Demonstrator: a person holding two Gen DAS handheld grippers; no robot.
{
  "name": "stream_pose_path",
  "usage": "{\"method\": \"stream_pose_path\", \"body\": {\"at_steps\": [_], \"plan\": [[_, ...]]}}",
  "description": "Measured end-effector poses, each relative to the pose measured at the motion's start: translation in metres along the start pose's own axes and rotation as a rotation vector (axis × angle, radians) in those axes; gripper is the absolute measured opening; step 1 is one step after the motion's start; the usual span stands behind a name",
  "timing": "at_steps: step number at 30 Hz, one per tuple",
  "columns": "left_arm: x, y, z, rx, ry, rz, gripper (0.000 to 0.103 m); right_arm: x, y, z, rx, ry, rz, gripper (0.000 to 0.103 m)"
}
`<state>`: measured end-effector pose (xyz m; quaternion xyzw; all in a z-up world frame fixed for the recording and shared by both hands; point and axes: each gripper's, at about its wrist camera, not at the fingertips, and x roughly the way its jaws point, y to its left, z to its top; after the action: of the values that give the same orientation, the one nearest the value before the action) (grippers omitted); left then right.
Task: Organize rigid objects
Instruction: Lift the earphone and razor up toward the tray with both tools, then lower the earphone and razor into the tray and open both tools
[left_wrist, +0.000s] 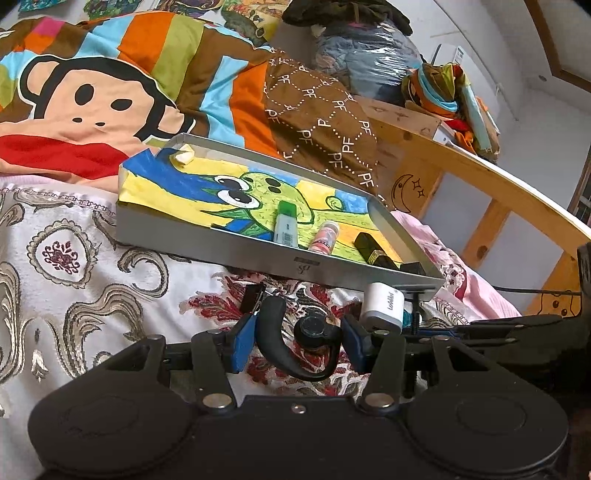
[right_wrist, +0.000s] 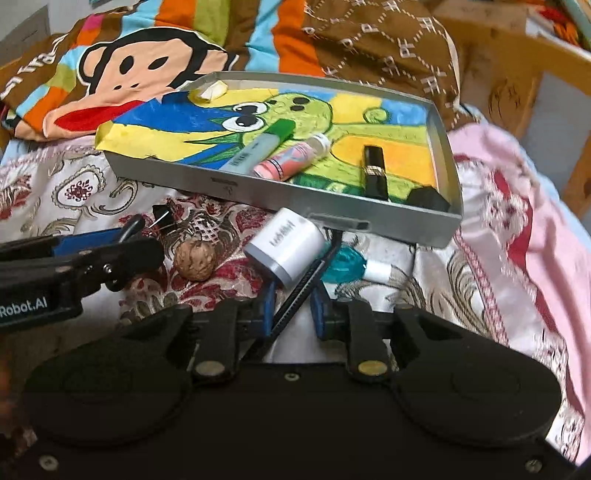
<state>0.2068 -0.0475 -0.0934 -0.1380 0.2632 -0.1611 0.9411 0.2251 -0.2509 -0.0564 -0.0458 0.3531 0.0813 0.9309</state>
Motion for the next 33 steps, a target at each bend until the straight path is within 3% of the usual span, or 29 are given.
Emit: {"method": "stream_pose_path", "body": {"at_steps": [5,11,17,21,26,33], "plan": [[0.0,0.0,0.0,-0.001,0.0,-0.002,0.052,-0.004,-0.007,-0.003,-0.006,0.001,-0.003,0.016],[-0.002,-0.003,0.001,0.015,-0.014,-0.005,0.052,-0.019,0.005,0.0,-0.05,-0.082,-0.058,0.003],[-0.004,-0.009,0.003,0.05,-0.036,-0.004,0.052,-0.02,0.0,-0.001,-0.018,-0.114,-0.064,0.003],[-0.006,-0.012,0.008,0.059,-0.051,-0.011,0.052,-0.023,-0.004,0.005,0.002,-0.219,-0.083,0.003],[0.008,-0.02,0.043,0.1,-0.11,-0.002,0.052,-0.014,-0.011,0.022,0.028,-0.331,-0.102,0.003],[0.051,-0.008,0.094,0.09,-0.154,0.0,0.052,0.017,-0.014,0.047,0.012,-0.39,-0.101,0.003]]}}
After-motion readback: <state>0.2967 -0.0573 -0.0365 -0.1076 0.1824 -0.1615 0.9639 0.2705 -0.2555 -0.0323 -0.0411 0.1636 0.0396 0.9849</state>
